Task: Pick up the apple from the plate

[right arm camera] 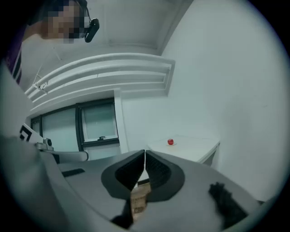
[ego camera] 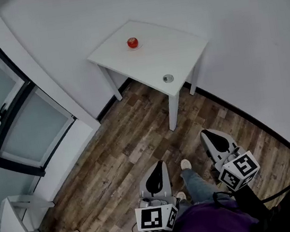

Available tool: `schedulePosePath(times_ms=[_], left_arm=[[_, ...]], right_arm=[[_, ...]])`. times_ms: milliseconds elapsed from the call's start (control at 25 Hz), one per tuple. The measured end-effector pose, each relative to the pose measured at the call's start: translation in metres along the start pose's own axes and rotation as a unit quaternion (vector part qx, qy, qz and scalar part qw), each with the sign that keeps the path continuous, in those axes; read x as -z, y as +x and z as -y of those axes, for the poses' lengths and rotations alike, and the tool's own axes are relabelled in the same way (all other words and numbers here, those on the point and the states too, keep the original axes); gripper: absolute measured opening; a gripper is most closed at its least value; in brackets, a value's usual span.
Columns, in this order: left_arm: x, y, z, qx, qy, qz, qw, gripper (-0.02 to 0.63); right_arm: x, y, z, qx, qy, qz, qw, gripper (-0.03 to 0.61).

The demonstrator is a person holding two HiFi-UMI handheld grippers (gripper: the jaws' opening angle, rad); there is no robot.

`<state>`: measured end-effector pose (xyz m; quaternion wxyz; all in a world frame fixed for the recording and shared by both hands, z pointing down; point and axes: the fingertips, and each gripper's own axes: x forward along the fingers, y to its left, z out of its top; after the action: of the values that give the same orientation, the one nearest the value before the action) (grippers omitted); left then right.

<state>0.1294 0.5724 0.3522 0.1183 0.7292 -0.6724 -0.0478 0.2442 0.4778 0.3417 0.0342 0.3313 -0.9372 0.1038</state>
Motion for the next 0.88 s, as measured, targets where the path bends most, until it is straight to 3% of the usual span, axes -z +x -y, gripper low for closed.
schedulePosePath(times_ms=[880], left_arm=[[-0.031, 0.179, -0.035, -0.063, 0.0, 0.023, 0.9977, 0.006]], right_arm=[[-0.031, 0.154, 0.132, -0.049, -0.022, -0.04, 0.998, 0.012]])
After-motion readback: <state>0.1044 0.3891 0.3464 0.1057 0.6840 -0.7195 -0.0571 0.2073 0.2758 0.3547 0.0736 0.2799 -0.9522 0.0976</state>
